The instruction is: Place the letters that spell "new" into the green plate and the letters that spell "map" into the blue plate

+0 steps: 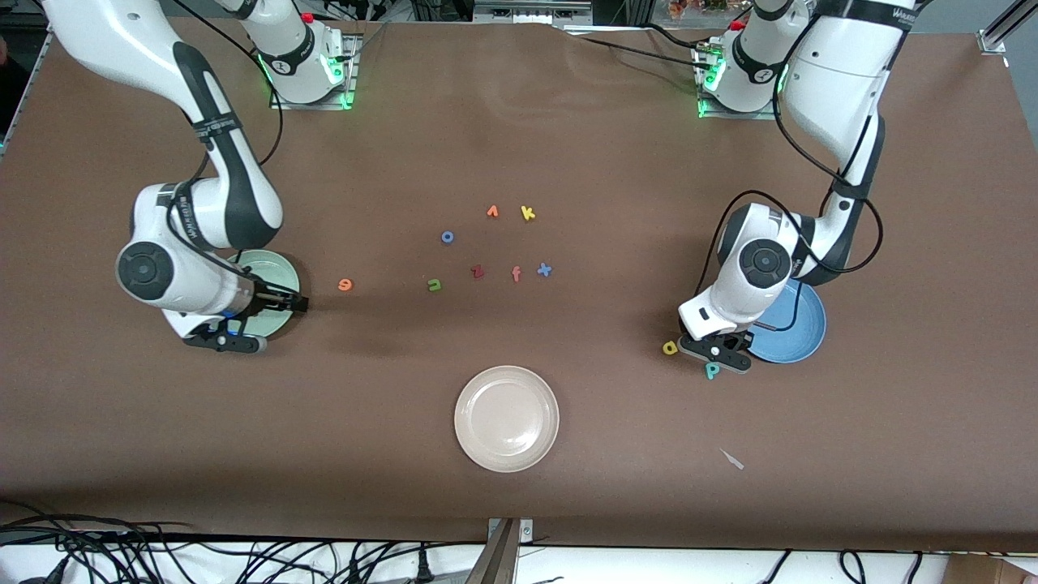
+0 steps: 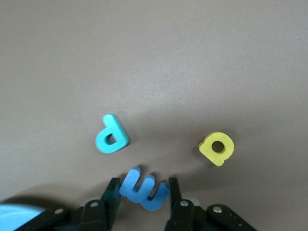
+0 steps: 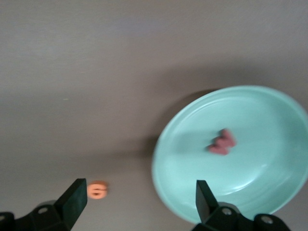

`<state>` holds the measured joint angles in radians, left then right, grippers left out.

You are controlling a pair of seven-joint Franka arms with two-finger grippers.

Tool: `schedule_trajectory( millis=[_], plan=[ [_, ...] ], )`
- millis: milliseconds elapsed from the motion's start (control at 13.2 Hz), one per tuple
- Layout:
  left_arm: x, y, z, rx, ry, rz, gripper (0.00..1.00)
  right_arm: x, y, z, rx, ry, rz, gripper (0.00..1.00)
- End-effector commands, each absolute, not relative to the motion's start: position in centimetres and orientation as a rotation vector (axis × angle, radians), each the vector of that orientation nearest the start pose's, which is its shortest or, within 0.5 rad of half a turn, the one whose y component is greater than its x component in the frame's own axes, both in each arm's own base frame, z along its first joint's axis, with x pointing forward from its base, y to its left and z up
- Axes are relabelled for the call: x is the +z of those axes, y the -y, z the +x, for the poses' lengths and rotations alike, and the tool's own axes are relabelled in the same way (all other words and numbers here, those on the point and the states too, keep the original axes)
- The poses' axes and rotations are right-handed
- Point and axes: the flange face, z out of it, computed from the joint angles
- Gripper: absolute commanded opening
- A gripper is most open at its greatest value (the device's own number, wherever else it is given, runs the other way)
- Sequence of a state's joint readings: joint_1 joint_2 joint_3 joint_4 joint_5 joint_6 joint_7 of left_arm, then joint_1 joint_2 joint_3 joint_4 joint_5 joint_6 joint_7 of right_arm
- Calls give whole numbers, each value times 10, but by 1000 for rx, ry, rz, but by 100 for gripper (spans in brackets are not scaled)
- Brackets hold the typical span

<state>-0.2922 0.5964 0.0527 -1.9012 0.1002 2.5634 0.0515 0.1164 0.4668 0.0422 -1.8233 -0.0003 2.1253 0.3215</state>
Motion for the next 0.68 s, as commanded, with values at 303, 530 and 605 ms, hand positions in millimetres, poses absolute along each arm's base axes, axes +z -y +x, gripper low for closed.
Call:
schedule_trajectory(
  millis=[303,530,605],
  plan=[
    [245,140,617,-78,-592,-2969,39,237,-142,566,76,-424,-3071,100],
    [260,73,619,-30,-583,-2968,40,203,-146,534,-58,-391,-3040,100],
    [257,56,617,-8,-596,-2972,40,197,-146,531,-65,-380,-3040,100]
  ],
)
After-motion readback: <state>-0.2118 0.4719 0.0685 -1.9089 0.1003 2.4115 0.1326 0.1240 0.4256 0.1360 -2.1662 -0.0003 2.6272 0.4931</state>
